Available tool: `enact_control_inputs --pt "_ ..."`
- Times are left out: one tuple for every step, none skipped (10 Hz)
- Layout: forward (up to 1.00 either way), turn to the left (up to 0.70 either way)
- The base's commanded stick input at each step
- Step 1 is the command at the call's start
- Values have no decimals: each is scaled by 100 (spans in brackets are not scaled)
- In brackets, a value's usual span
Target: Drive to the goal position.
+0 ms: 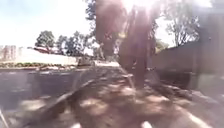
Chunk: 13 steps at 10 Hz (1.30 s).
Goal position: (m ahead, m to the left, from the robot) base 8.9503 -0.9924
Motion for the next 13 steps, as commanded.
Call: enact_control_inputs --pt "70 0" --pt "70 0" --pt "70 0" --pt "70 0" --pt "70 0" --pt "70 0" --pt "70 0" --pt "70 0" --pt "70 0" --pt "70 0" --pt "70 0" --pt "70 0" --pt "70 0"
